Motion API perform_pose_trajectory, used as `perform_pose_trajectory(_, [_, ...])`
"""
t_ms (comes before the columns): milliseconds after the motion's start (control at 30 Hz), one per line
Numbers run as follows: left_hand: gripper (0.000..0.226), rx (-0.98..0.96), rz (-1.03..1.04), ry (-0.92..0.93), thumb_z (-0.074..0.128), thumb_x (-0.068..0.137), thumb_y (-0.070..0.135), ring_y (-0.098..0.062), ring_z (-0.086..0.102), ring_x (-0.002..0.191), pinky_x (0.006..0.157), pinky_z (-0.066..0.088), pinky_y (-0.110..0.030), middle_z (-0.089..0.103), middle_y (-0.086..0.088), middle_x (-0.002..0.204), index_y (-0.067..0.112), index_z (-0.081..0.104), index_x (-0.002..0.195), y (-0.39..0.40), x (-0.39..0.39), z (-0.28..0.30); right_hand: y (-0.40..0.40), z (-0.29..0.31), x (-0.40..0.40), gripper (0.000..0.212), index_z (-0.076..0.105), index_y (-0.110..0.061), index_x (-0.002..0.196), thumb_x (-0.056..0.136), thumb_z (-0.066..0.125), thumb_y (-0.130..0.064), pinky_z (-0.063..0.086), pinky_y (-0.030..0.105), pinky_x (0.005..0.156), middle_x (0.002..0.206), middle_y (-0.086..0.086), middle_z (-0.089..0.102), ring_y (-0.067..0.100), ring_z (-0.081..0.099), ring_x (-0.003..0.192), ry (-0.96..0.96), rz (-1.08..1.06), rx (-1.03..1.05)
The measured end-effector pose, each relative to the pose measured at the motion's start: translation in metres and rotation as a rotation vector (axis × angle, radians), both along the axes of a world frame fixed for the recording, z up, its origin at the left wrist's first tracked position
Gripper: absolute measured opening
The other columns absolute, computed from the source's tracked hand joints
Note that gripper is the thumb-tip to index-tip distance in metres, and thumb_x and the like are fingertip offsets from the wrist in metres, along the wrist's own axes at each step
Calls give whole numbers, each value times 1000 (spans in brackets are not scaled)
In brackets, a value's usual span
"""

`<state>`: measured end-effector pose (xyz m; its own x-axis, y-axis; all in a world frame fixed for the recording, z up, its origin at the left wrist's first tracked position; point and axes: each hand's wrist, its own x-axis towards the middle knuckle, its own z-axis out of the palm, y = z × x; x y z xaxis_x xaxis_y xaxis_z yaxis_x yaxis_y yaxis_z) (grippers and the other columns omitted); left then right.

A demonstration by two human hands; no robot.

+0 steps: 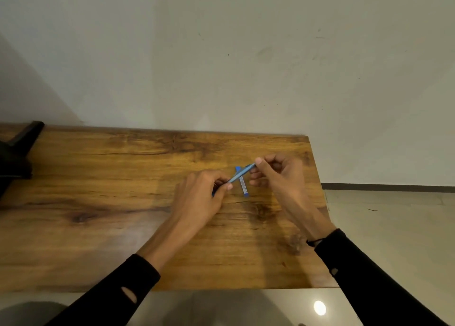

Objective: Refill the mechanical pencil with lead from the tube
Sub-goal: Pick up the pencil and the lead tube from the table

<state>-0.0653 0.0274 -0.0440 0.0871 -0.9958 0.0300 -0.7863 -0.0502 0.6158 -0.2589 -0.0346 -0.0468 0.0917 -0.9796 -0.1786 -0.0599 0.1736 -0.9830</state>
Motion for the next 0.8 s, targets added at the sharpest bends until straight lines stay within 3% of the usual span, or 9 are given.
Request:
perform_pose_trajectory(200, [17,-68,0,4,78,97,34,-12,79,91,79,65,-42,84,10,103,30,83,112,-5,1,-3,-6,-2,-1,12,75,-3,99,97,78,-15,67,33,65,88,15,78,22,80,76,11,42,-36])
perform_pose_trajectory(300, [18,-68,-15,3,77,98,35,-13,79,91,79,65,-43,85,9,103,29,83,114,-7,0,-5,-13,1,-5,8,75,-5,98,98,77,-13,67,35,66,91,15,76,25,77,80,10,-42,-66])
perform_pose_trajectory(367, [18,-64,-2,14,77,98,35,-12,78,90,80,66,-43,84,9,102,28,83,113,-8,2,-5,-22,-1,-12,10,76,-9,100,98,77,-19,65,33,71,93,8,77,21,75,84,260,-93,-176])
perform_pose_trajectory(433, [16,-70,22,21,77,98,34,-12,78,87,79,66,-42,84,9,99,28,84,111,-11,5,-5,-29,-4,-19,8,77,-16,99,98,78,-24,53,22,72,94,-2,77,10,69,87,593,-75,-306])
perform_pose_trajectory(533, [15,-64,49,26,77,98,33,-12,78,84,77,66,-42,84,9,96,28,84,110,-14,10,-5,-32,-15,-20,7,77,-16,100,98,76,-23,48,29,78,98,-2,73,20,64,97,828,-2,-352])
perform_pose_trajectory(600, [15,-55,56,21,77,98,33,-12,78,84,77,65,-42,84,10,96,28,84,110,-15,12,-6,-31,-23,-21,8,76,-15,101,98,76,-23,43,34,85,98,-3,67,24,58,103,918,35,-370])
perform_pose_trajectory(800, [18,-62,51,9,77,98,34,-11,77,85,77,66,-42,84,9,99,27,84,113,-15,17,-9,-30,-19,-22,21,76,-17,106,92,82,-31,47,40,94,102,-4,65,23,56,108,924,57,-302])
